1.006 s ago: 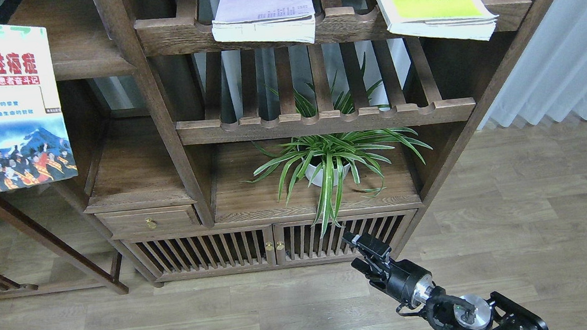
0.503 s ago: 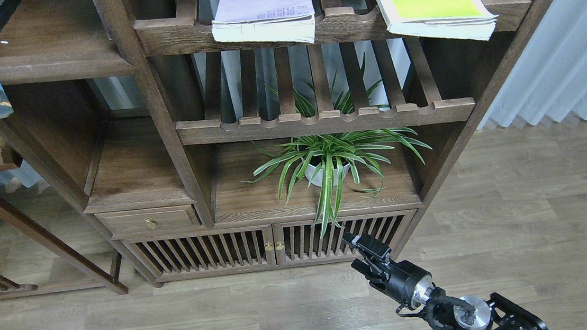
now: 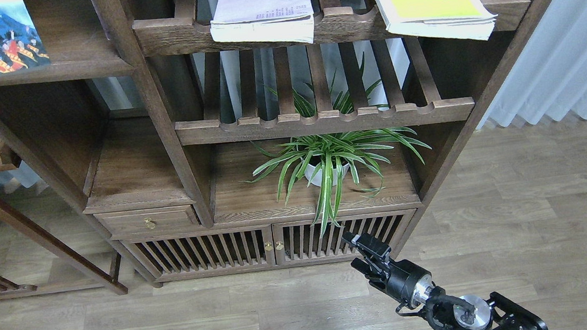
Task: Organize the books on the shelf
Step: 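Place the small blue book on the upper shelf with the left gripper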
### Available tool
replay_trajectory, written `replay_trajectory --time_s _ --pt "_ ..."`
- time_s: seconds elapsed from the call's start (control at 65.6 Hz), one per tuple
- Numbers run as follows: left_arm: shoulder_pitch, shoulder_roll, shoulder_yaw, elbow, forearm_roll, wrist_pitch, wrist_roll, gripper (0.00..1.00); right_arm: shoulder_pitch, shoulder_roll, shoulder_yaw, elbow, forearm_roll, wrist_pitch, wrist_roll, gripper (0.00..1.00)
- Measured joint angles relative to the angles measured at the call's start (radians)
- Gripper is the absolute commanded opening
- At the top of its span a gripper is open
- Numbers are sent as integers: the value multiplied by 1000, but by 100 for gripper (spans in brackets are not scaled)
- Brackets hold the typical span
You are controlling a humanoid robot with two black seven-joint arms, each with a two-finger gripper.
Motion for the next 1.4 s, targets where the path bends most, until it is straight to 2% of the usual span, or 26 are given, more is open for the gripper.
replay_trajectory --time_s 0.183,0.381,0.594,0.945,1.31,1.341,1.402 --pt "-29 -3 3 18 7 0 5 5 1 0 0 0 0 0 0 99" --pt "-60 -9 4 98 7 0 18 5 2 0 -1 0 0 0 0 99" --pt "-115 -99 4 228 7 0 19 5 2 0 -1 2 1 0 0 99" --pt "-147 -206 4 302 9 0 19 5 -1 0 -1 7 2 0 0 99" --pt "-237 -248 39 388 9 0 19 6 -2 0 -1 7 2 0 0 99" --pt "-247 -253 52 390 9 0 19 10 -2 0 -1 7 2 0 0 99" --pt "-251 -263 55 391 9 0 19 26 -2 0 -1 8 2 0 0 99"
